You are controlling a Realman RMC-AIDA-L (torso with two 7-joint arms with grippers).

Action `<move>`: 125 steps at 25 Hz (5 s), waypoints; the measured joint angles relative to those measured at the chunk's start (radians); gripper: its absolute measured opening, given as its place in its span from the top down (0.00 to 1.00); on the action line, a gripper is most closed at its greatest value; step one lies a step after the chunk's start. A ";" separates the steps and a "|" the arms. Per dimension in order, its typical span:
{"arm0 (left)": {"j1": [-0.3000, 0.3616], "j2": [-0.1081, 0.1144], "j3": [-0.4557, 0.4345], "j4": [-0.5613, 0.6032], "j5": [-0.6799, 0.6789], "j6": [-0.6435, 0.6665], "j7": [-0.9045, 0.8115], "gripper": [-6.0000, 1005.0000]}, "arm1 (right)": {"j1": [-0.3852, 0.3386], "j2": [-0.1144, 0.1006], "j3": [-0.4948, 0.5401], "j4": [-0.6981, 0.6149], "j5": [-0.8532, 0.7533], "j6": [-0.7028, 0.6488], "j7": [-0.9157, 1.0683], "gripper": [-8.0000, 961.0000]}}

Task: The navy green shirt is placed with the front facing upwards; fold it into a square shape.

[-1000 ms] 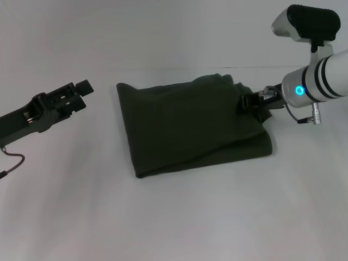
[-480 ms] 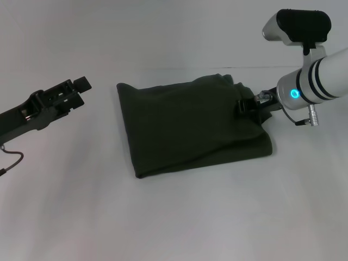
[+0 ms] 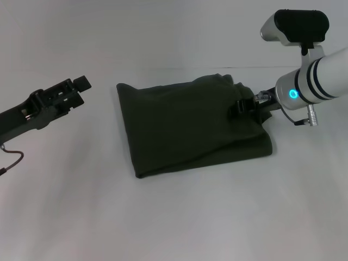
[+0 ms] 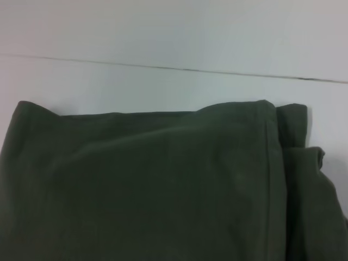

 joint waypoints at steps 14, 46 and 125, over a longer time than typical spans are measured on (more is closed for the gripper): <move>0.001 0.000 0.000 0.000 -0.004 0.000 0.000 0.24 | -0.008 0.006 0.001 -0.009 0.000 0.018 0.000 0.81; 0.007 -0.002 0.000 0.000 -0.009 0.000 -0.004 0.24 | -0.048 -0.031 0.044 -0.221 0.001 -0.106 0.037 0.92; 0.000 0.004 0.000 -0.020 -0.009 -0.008 0.000 0.24 | -0.290 -0.144 0.501 -0.236 0.316 -0.501 -0.288 0.42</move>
